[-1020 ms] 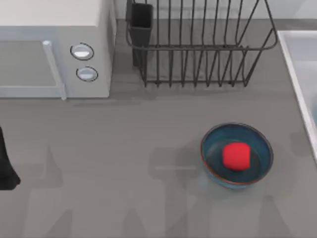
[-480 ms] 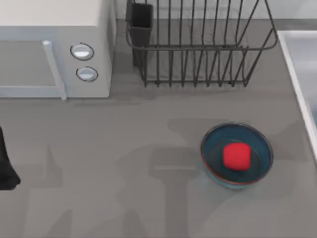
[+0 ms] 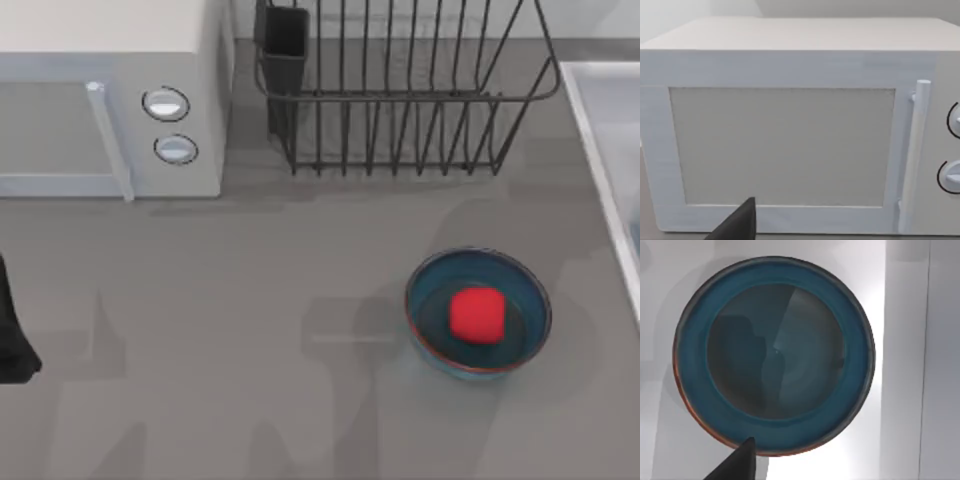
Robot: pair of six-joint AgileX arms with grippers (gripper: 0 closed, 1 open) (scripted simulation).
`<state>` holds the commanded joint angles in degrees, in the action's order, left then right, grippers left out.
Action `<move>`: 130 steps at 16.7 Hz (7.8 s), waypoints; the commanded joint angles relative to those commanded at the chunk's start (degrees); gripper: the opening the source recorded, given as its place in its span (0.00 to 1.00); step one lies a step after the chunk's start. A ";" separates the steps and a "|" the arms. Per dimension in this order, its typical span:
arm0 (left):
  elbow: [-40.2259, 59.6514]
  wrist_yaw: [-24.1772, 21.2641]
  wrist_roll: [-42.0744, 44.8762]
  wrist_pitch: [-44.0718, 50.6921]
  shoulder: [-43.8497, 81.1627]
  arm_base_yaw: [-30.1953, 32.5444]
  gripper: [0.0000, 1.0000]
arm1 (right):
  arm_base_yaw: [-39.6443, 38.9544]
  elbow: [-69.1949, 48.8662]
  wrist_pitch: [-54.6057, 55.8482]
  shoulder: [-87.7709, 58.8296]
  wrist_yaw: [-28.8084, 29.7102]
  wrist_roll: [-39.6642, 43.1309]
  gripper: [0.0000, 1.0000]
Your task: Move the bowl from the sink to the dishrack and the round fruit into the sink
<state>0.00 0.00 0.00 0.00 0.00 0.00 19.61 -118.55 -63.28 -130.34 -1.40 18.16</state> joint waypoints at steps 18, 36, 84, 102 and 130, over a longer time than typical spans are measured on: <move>0.00 0.00 0.00 0.00 0.00 0.00 1.00 | 2.18 -11.62 -0.20 -20.90 -0.11 2.13 1.00; 0.00 0.00 0.00 0.00 0.00 0.00 1.00 | 2.08 -8.12 7.11 -24.77 -0.04 2.00 0.25; 0.00 0.00 0.00 0.00 0.00 0.00 1.00 | 9.67 22.71 -17.00 40.00 4.80 18.26 0.00; 0.00 0.00 0.00 0.00 0.00 0.00 1.00 | -60.71 22.52 55.53 34.33 44.68 -16.87 0.00; 0.00 0.00 0.00 0.00 0.00 0.00 1.00 | -55.82 42.17 103.43 13.19 39.51 -19.18 0.00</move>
<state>0.00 0.00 0.00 0.00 0.00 0.00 -36.21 -76.38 40.15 -117.14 38.11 -1.02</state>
